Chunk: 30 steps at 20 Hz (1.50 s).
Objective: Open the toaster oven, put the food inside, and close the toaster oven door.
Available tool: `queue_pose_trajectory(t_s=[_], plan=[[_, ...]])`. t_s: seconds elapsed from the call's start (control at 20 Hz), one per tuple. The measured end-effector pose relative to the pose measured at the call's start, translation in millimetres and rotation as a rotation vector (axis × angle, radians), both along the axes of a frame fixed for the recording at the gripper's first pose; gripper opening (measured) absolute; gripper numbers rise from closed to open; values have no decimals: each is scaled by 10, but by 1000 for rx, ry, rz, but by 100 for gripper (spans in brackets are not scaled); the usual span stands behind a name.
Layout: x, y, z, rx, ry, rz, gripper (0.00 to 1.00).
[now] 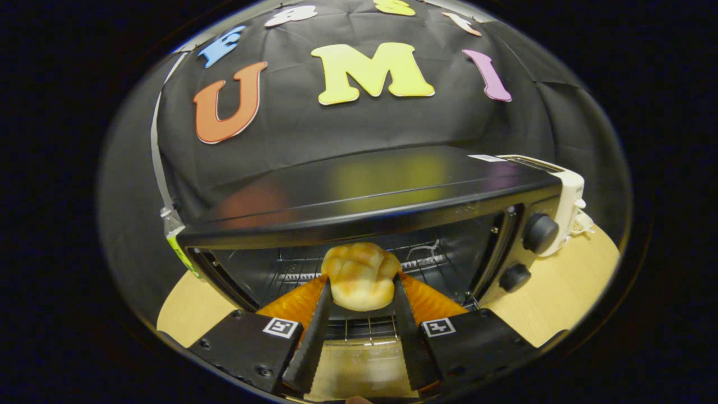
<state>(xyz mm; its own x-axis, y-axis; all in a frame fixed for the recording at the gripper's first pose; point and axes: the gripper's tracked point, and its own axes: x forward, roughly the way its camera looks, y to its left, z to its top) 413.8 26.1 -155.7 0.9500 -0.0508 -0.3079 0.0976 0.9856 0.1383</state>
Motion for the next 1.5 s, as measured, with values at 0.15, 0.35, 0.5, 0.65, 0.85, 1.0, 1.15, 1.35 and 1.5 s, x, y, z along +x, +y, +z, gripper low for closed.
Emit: queue_pose_trajectory(t_s=[0.15, 0.35, 0.5, 0.65, 0.85, 1.0, 1.15, 1.35, 1.5], plan=[[132, 31, -44, -31, 22, -9, 71], [115, 94, -115, -25, 44, -6, 82], [52, 142, -11, 1, 16, 8, 92], [-66, 158, 84, -1, 3, 15, 94], [-470, 260, 194, -38, -23, 68, 99], [-878, 307, 223, -36, -24, 107, 99], [-1284, 364, 256, -17, -21, 152, 99], [-1764, 300, 151, -53, -9, 172, 100], [-1996, 214, -77, -69, 21, 169, 100]])
